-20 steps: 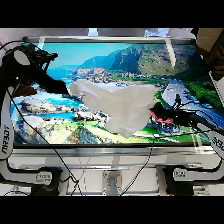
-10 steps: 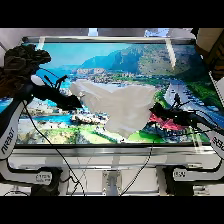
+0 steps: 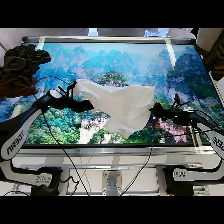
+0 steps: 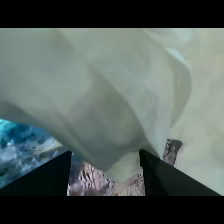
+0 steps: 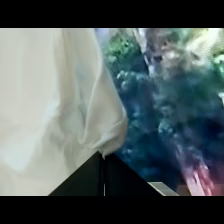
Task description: Fold the shirts.
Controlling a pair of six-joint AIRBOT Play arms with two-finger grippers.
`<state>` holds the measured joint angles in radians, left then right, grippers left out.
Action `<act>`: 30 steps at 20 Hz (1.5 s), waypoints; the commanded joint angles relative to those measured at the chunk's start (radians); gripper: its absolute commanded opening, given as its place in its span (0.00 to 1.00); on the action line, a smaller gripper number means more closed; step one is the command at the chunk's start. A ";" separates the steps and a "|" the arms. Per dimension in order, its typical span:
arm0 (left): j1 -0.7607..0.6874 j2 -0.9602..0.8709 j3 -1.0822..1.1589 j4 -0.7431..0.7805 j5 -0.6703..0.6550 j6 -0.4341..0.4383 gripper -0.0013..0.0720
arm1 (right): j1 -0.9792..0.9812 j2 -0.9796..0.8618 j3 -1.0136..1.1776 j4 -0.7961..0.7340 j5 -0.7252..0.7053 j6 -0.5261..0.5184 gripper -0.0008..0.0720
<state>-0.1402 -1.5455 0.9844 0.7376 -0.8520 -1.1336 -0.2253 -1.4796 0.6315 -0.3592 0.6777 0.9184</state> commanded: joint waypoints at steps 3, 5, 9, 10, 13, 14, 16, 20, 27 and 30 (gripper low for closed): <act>-0.036 -0.074 -0.008 -0.182 0.076 0.021 0.45 | 0.001 0.000 0.000 0.001 0.006 0.000 0.04; -0.034 -0.073 -0.003 -0.271 0.045 0.113 0.13 | 0.001 0.000 0.000 0.001 0.006 0.000 0.04; -0.034 -0.070 0.032 -0.444 0.004 0.219 0.04 | 0.001 0.000 0.001 0.021 0.024 -0.005 0.04; -0.034 -0.066 0.056 -0.470 -0.026 0.240 0.04 | 0.001 0.002 0.002 0.049 0.031 -0.027 0.04; -0.028 -0.028 0.169 -0.477 -0.089 0.249 0.04 | 0.000 0.021 0.055 0.161 0.092 -0.150 0.04; -0.018 -0.006 0.214 -0.476 -0.090 0.249 0.04 | 0.000 0.034 0.088 0.173 0.099 -0.163 0.04; 0.034 0.045 0.321 -0.476 -0.097 0.248 0.04 | -0.008 0.081 0.168 0.171 0.091 -0.164 0.04; 0.224 0.149 0.499 -0.476 -0.138 0.232 0.04 | -0.081 0.196 0.327 0.133 0.094 -0.156 0.04; 0.459 0.354 0.665 -0.505 -0.242 0.161 0.04 | -0.205 0.511 0.550 0.096 0.151 -0.120 0.04; 0.465 0.460 0.737 -0.435 -0.125 0.161 0.04 | -0.205 0.669 0.660 -0.093 -0.028 -0.024 0.03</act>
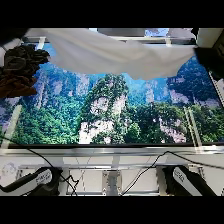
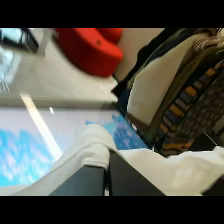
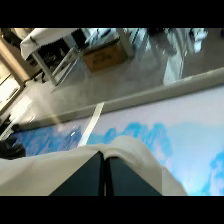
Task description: Fold the shirts.
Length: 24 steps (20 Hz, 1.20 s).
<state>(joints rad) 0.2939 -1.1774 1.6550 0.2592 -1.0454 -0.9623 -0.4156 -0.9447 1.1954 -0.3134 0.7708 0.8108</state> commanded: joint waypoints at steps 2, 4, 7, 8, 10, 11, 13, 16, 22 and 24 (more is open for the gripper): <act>0.031 0.129 0.135 0.074 0.138 -0.011 0.04 | -0.015 0.195 0.193 -0.279 -0.185 0.145 0.03; 0.031 0.145 0.216 0.101 0.126 -0.019 0.04 | -0.015 0.227 0.293 -0.384 -0.154 0.207 0.03; 0.031 0.163 0.326 0.140 0.109 -0.045 0.03 | -0.014 0.256 0.400 -0.468 -0.099 0.258 0.03; 0.031 0.173 0.360 0.167 0.109 -0.056 0.03 | -0.015 0.266 0.428 -0.484 -0.086 0.271 0.03; 0.031 0.202 0.415 0.257 0.110 -0.095 0.03 | -0.015 0.288 0.476 -0.505 -0.049 0.276 0.03; 0.031 0.224 0.429 0.307 0.108 -0.120 0.03 | -0.015 0.298 0.501 -0.516 -0.022 0.298 0.03; 0.031 0.272 0.430 0.406 0.109 -0.147 0.03 | -0.015 0.309 0.550 -0.561 0.042 0.348 0.03; 0.031 0.295 0.430 0.582 0.109 -0.220 0.03 | -0.014 0.311 0.586 -0.681 0.087 0.438 0.03; 0.031 0.144 0.353 0.626 0.006 -0.315 0.03 | -0.014 0.194 0.577 -0.909 0.284 0.645 0.03; 0.030 0.043 0.327 0.561 -0.124 -0.318 0.03 | -0.014 0.122 0.529 -0.889 0.344 0.661 0.03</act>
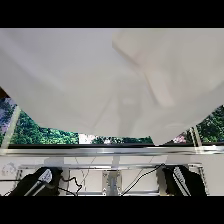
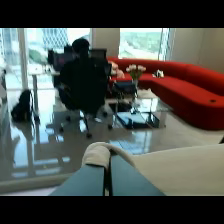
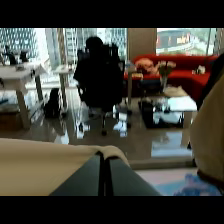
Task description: Fold the shirts.
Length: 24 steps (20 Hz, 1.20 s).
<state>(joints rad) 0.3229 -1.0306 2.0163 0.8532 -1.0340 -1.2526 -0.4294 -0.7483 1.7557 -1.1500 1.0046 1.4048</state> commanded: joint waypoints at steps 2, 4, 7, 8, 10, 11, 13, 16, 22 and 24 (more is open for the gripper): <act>0.000 -0.214 -0.061 -0.084 -0.229 -0.034 0.03 | 0.001 -0.153 -0.098 -0.034 0.113 0.104 0.04; -0.005 -0.323 -0.091 -0.106 -0.266 -0.034 0.03 | 0.008 -0.242 -0.173 0.019 0.111 0.118 0.04; -0.038 -0.483 -0.140 -0.092 -0.261 -0.020 0.03 | 0.073 -0.398 -0.291 0.039 0.044 0.122 0.04; -0.055 -0.543 -0.149 -0.089 -0.248 -0.017 0.03 | 0.107 -0.460 -0.330 0.040 -0.012 0.122 0.04; -0.086 -0.660 -0.150 -0.090 -0.181 0.015 0.03 | 0.171 -0.583 -0.385 0.039 -0.169 0.121 0.04; -0.099 -0.707 -0.150 -0.094 -0.127 0.024 0.03 | 0.198 -0.640 -0.395 0.039 -0.254 0.121 0.04; -0.117 -0.782 -0.150 -0.096 0.017 0.023 0.03 | 0.242 -0.748 -0.394 0.048 -0.453 0.122 0.04; -0.130 -0.848 -0.150 -0.097 0.170 0.023 0.03 | 0.277 -0.847 -0.394 0.099 -0.688 0.122 0.04; -0.131 -0.937 -0.150 -0.093 0.080 0.003 0.04 | 0.287 -0.944 -0.394 0.108 -0.632 0.117 0.04; -0.131 -0.962 -0.150 -0.086 0.005 -0.022 0.04 | 0.287 -0.956 -0.394 0.104 -0.584 0.117 0.04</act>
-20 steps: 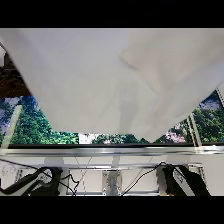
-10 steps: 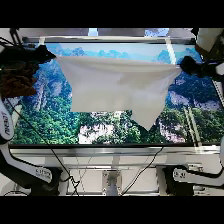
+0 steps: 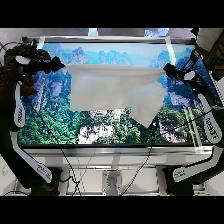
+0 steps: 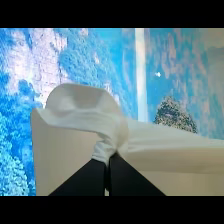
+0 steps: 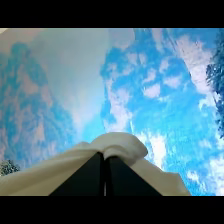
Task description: Fold the shirts.
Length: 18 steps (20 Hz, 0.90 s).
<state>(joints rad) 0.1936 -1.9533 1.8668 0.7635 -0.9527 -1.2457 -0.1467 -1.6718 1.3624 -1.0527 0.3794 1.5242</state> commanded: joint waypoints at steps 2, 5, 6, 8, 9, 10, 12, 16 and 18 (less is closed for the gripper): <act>-0.002 -0.057 0.000 0.064 -0.143 -0.091 0.03 | -0.004 -0.037 0.000 -0.007 0.096 0.007 0.04; -0.002 -0.069 -0.004 0.228 -0.229 -0.215 0.04 | -0.016 -0.047 -0.001 -0.173 0.218 0.178 0.04; -0.002 -0.069 -0.005 0.250 -0.247 -0.221 0.04 | -0.018 -0.051 -0.001 -0.226 0.248 0.233 0.04; -0.002 -0.069 -0.005 0.237 -0.248 -0.221 0.04 | -0.017 -0.054 0.000 -0.229 0.254 0.237 0.04; -0.002 -0.069 -0.005 0.221 -0.245 -0.221 0.04 | -0.014 -0.053 0.000 -0.207 0.242 0.236 0.04; -0.002 -0.069 -0.005 0.207 -0.246 -0.221 0.04 | -0.013 -0.053 0.000 -0.188 0.231 0.235 0.06; -0.002 -0.069 -0.005 0.183 -0.249 -0.220 0.05 | -0.012 -0.053 0.001 -0.152 0.221 0.233 0.07; 0.000 -0.069 -0.005 0.173 -0.250 -0.221 0.43 | -0.013 -0.053 0.002 -0.135 0.235 0.233 0.41; 0.004 -0.068 -0.004 0.184 -0.259 -0.220 0.60 | -0.021 -0.050 0.002 -0.137 0.253 0.232 0.45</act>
<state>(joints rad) 0.1940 -2.0216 1.8622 0.9474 -1.1995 -1.4635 -0.1616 -1.7245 1.3636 -1.1988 0.6102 1.7515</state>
